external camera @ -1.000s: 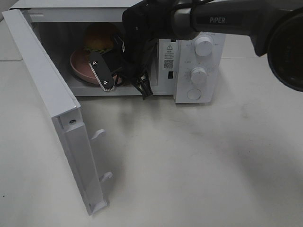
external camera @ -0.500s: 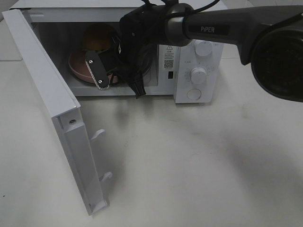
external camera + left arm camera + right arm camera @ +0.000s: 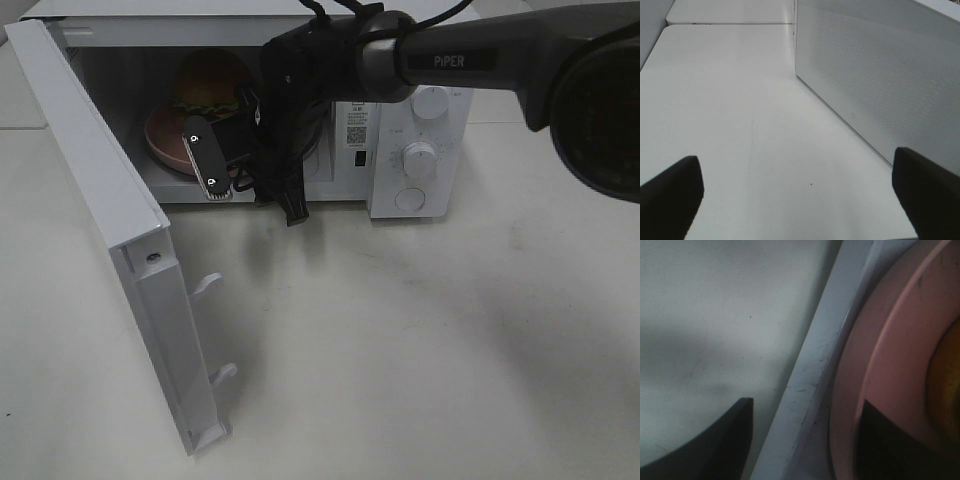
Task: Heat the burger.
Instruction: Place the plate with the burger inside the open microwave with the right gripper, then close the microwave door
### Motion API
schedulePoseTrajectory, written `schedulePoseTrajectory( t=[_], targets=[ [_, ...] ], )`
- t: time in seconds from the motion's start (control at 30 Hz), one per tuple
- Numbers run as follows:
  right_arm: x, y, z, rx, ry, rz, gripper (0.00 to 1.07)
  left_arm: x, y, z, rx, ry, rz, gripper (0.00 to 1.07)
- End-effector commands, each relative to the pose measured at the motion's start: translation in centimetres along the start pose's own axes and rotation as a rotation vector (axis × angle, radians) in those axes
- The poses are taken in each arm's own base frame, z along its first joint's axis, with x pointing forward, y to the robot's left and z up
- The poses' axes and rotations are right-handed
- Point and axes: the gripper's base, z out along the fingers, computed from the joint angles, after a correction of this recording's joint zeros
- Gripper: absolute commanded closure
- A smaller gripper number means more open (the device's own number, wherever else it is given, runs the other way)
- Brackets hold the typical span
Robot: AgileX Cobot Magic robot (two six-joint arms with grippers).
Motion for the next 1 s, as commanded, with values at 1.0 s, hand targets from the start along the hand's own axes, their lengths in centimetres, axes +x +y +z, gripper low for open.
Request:
schedulePoseTrajectory(
  t=[1.0],
  targets=[
    [2.8, 9.6, -11.4, -0.016, -0.001, 0.212, 0.31, 0.1, -0.1, -0.2, 0.011, -0.036, 0.000, 0.10]
  ],
)
